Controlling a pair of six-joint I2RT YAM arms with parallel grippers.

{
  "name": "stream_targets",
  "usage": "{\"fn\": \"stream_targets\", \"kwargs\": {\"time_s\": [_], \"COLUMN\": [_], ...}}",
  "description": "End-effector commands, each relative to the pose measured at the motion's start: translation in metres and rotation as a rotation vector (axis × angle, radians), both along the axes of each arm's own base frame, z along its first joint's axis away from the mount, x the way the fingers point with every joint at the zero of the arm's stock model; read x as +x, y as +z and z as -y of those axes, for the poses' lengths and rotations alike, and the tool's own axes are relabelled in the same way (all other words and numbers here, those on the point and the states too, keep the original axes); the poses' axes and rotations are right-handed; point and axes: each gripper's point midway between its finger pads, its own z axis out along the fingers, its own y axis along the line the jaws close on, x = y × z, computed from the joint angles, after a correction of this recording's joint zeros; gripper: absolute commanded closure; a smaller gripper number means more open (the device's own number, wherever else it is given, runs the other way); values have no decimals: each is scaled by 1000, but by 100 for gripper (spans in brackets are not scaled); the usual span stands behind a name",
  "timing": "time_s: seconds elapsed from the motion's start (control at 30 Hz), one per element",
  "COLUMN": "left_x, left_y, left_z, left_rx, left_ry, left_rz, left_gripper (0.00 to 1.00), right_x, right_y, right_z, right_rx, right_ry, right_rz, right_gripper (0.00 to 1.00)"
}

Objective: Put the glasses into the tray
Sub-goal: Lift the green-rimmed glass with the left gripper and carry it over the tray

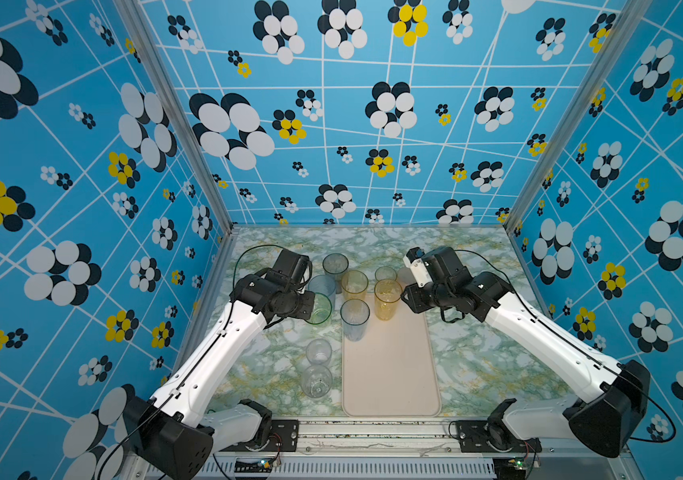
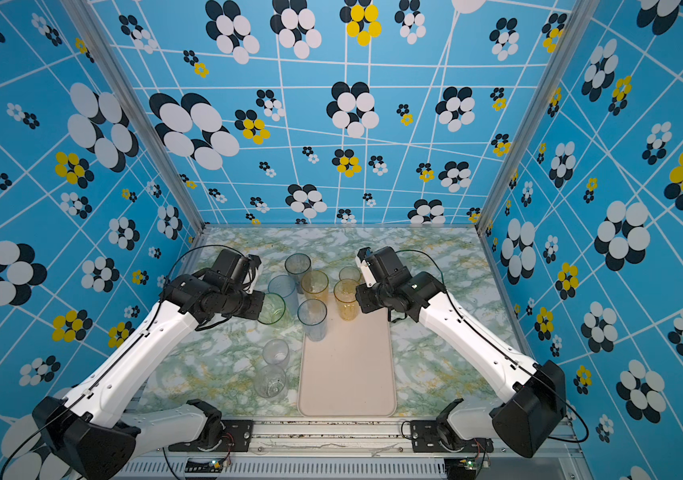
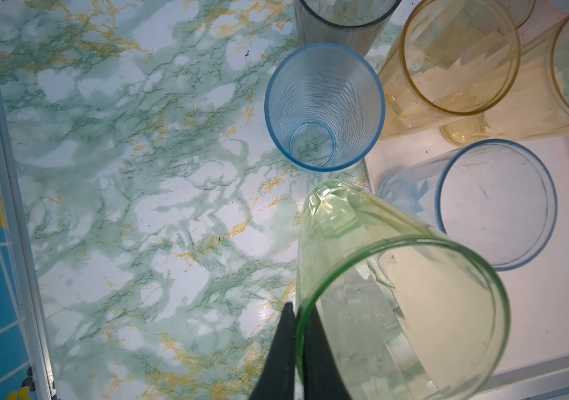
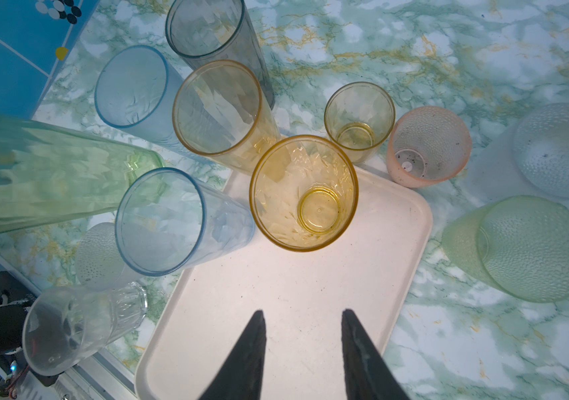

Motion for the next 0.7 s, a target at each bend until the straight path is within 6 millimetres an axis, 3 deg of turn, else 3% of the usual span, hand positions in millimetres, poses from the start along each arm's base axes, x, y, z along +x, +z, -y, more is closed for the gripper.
{"fn": "stream_targets", "kwargs": {"time_s": [0.0, 0.37, 0.57, 0.67], "left_x": [-10, -39, -64, -81], "left_y": [28, 76, 94, 87], "left_z": [-8, -10, 16, 34], "left_rx": [3, -9, -31, -22], "left_ry": [2, -65, -197, -291], "left_rz": [62, 134, 135, 71], "left_gripper": [96, 97, 97, 96], "right_x": [-3, 3, 13, 18], "right_y": [9, 13, 20, 21], "right_z": [8, 19, 21, 21], "right_rx": [8, 24, 64, 86], "right_ry": [-24, -76, -102, -109], "right_rz": [13, 32, 43, 39], "right_gripper": [61, 61, 61, 62]}}
